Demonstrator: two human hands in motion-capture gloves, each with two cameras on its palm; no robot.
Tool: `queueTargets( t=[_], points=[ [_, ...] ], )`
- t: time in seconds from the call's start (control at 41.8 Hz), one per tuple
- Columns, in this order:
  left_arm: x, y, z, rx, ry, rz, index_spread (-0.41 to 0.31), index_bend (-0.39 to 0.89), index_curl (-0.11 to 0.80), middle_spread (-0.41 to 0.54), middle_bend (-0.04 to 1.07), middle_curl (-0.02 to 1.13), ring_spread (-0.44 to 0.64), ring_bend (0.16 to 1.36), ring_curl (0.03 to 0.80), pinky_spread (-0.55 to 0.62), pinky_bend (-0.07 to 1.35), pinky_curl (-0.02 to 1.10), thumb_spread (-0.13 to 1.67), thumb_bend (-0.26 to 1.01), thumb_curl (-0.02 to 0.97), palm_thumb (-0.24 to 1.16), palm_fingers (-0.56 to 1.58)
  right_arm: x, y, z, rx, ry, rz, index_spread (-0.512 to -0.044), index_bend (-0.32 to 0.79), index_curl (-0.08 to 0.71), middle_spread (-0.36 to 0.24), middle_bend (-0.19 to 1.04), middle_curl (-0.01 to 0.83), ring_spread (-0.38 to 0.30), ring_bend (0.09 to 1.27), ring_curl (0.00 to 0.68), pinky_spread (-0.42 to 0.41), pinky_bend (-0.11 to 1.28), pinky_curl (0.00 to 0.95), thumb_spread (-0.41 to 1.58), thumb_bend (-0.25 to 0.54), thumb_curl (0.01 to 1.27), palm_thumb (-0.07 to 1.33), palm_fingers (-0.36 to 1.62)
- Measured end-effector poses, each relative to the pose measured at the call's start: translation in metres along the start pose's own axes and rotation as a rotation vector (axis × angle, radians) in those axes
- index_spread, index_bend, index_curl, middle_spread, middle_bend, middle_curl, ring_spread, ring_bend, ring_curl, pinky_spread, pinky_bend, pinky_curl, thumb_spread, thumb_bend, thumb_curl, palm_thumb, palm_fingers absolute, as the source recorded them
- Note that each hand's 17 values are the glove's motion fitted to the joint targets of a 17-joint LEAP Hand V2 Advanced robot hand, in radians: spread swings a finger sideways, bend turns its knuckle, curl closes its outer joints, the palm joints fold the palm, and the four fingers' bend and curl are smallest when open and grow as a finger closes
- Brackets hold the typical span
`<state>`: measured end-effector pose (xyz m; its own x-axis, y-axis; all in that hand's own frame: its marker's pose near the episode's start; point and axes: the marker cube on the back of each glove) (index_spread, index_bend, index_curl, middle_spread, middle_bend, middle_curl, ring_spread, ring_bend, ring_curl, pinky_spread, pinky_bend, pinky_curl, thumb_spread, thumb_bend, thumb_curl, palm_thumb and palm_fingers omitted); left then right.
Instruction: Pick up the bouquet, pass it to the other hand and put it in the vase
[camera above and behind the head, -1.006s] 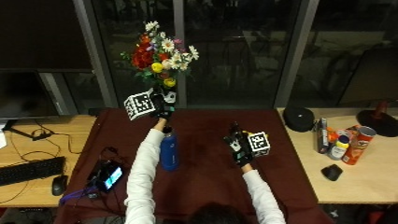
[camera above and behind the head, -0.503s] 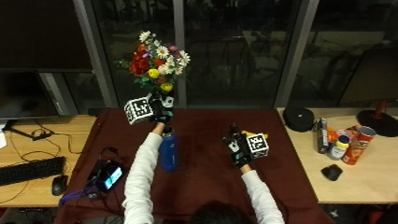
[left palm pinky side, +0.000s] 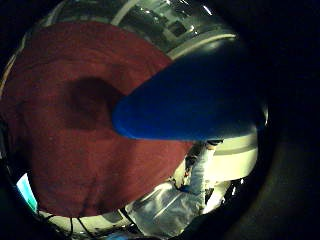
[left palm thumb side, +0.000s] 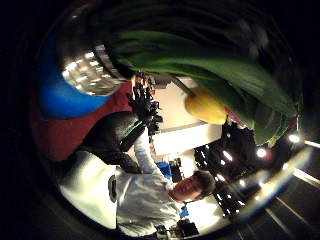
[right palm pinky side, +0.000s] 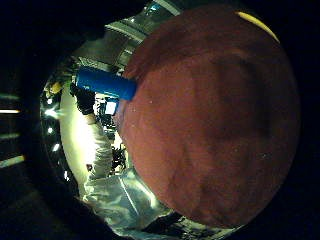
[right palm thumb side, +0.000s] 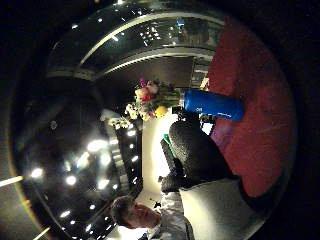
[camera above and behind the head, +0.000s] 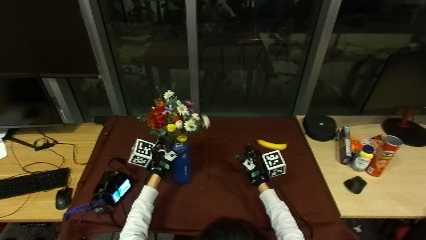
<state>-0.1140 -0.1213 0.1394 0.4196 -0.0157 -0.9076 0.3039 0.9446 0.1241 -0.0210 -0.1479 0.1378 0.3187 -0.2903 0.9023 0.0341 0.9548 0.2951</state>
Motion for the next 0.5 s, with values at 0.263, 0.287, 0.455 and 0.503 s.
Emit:
queueTargets(
  t=[0.263, 0.287, 0.455, 0.503],
  points=[
    [0.018, 0.015, -0.008, 0.14, -0.106, 0.017, 0.208, 0.05, 0.164, 0.43, 0.19, 0.33, 0.45, 0.63, 0.313, 0.44, 0.49, 0.32, 0.89, -0.03, 0.455, 0.47, -0.16, -0.002, 0.005, 0.009, 0.05, 0.13, -0.095, -0.408, 0.14, 0.19, -0.03, 0.18, 0.297, 0.055, 0.48, 0.29, 0.275, 0.64, 0.335, 1.07, -0.022, 0.35, 0.43, 0.0],
    [0.018, 0.016, -0.008, 0.146, -0.113, 0.017, 0.209, 0.05, 0.158, 0.43, 0.19, 0.33, 0.46, 0.63, 0.312, 0.45, 0.48, 0.32, 0.9, -0.03, 0.45, 0.47, -0.16, -0.007, 0.009, 0.013, 0.036, 0.124, -0.102, -0.408, 0.14, 0.191, -0.03, 0.18, 0.297, 0.056, 0.48, 0.289, 0.275, 0.64, 0.335, 1.07, -0.021, 0.35, 0.43, 0.0],
    [0.031, 0.018, -0.006, 0.227, -0.039, 0.005, 0.206, 0.06, 0.127, 0.427, 0.2, 0.33, 0.47, 0.63, 0.304, 0.46, 0.46, 0.31, 0.91, -0.03, 0.419, 0.48, -0.13, -0.002, 0.006, 0.016, 0.026, 0.219, -0.25, -0.406, 0.13, 0.195, -0.026, 0.18, 0.298, 0.05, 0.48, 0.289, 0.271, 0.64, 0.337, 1.07, -0.023, 0.35, 0.44, 0.01],
    [0.033, 0.019, -0.006, 0.239, -0.03, -0.005, 0.205, 0.07, 0.124, 0.414, 0.21, 0.34, 0.47, 0.62, 0.3, 0.46, 0.46, 0.31, 0.92, -0.03, 0.415, 0.49, -0.1, 0.002, 0.0, 0.011, 0.026, 0.285, -0.346, -0.405, 0.12, 0.194, -0.026, 0.18, 0.299, 0.049, 0.48, 0.291, 0.271, 0.64, 0.339, 1.07, -0.024, 0.35, 0.44, 0.0]
  ],
)
